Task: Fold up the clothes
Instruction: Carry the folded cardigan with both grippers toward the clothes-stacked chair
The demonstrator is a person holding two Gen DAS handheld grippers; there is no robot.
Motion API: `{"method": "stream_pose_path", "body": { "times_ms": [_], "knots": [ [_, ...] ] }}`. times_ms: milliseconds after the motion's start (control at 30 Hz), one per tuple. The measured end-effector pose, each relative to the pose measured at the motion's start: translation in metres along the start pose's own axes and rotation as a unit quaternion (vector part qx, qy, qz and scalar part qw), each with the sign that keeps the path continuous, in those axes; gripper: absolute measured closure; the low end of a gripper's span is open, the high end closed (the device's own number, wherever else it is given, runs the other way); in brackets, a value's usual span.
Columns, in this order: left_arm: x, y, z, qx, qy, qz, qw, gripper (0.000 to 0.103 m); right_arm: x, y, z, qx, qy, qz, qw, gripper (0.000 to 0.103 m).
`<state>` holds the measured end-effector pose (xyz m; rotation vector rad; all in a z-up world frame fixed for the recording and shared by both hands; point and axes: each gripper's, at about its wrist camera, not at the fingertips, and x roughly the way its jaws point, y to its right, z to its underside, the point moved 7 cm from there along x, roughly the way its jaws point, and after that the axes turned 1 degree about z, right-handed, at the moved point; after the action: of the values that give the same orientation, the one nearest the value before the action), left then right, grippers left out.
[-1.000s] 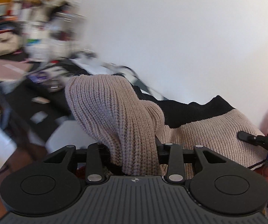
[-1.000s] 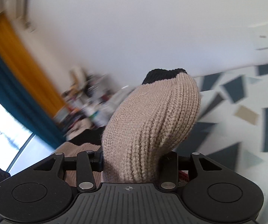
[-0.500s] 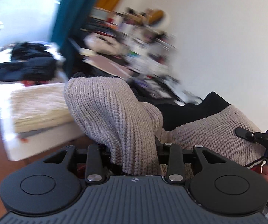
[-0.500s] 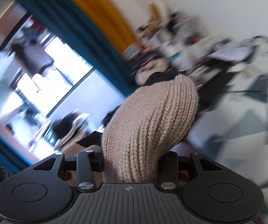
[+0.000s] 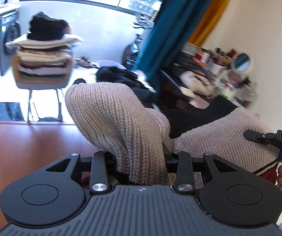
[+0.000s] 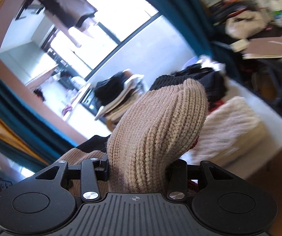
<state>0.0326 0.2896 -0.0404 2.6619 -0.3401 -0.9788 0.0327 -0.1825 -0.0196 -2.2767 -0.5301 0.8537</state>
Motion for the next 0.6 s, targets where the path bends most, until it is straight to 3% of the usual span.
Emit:
{"method": "stream_pose_path", "body": {
  "times_ms": [133, 267, 433, 600],
  "knots": [
    [0.006, -0.047, -0.025, -0.020, 0.005, -0.024, 0.9995, 0.068, 0.060, -0.029, -0.005, -0.011, -0.026, -0.010, 1.000, 0.065],
    [0.034, -0.069, -0.040, -0.045, -0.002, -0.037, 0.9983, 0.068, 0.119, -0.047, -0.013, -0.016, -0.049, -0.011, 0.999, 0.065],
    [0.083, -0.098, -0.071, -0.060, -0.012, -0.048, 0.9970, 0.068, 0.197, -0.050, -0.037, -0.019, -0.073, -0.012, 0.997, 0.065],
    [0.149, -0.110, -0.123, -0.045, -0.027, -0.049, 0.9974, 0.068, 0.266, -0.032, -0.081, -0.007, -0.067, -0.011, 0.998, 0.065]
  ]
}}
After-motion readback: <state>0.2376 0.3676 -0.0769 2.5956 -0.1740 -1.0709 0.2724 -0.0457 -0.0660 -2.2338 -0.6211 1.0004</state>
